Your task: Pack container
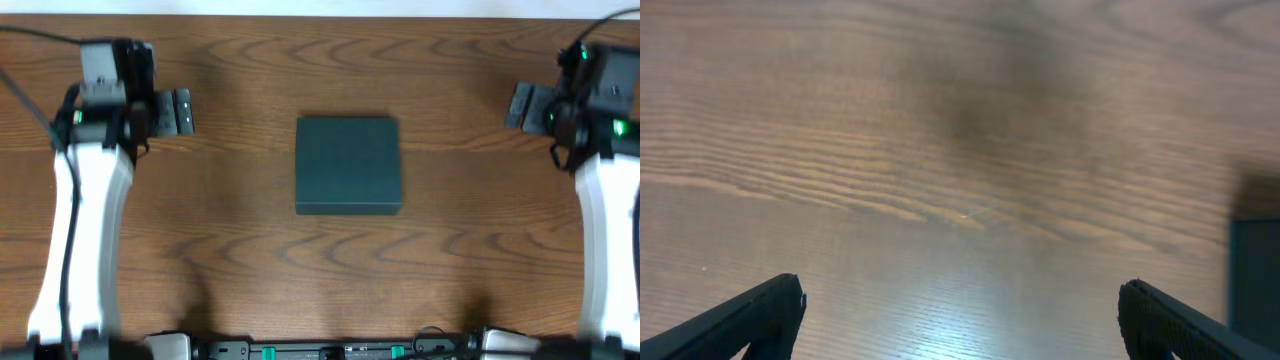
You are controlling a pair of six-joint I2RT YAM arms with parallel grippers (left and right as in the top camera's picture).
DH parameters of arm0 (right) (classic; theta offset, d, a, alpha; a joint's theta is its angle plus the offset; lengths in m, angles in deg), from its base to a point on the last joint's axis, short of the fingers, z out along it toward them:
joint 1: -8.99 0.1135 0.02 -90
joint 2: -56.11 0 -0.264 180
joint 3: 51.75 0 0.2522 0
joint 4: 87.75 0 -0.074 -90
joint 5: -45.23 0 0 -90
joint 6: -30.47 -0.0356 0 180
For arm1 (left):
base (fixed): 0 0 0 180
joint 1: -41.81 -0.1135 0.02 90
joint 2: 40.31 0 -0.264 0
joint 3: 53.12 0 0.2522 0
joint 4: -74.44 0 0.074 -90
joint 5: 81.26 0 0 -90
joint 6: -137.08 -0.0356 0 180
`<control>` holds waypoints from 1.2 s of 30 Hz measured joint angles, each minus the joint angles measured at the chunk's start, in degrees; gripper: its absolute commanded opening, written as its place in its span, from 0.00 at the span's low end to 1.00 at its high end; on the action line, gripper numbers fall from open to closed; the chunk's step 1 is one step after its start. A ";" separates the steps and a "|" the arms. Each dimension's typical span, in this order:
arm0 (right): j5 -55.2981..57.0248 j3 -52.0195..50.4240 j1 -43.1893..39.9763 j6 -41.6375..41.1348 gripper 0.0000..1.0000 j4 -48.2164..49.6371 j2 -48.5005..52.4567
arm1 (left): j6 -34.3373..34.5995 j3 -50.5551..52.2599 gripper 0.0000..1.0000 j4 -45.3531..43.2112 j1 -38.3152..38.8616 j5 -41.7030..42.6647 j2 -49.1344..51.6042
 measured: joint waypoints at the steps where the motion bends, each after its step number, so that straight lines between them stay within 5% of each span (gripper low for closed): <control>1: 0.11 -2.29 0.15 -0.11 0.99 1.18 -2.60 | 0.02 1.92 0.99 -0.46 0.26 0.07 -2.58; 8: 0.59 -24.41 3.89 -0.11 0.99 12.55 -17.94 | 0.11 18.82 0.98 -9.09 0.37 0.72 -19.50; 17: 4.92 -48.37 13.07 -3.19 0.99 21.86 -24.37 | 0.42 37.99 0.99 -18.27 2.01 1.09 -34.07; 36: 10.84 -50.73 19.96 -4.50 0.99 22.84 -25.57 | 1.97 41.53 0.99 -19.06 4.37 1.05 -33.77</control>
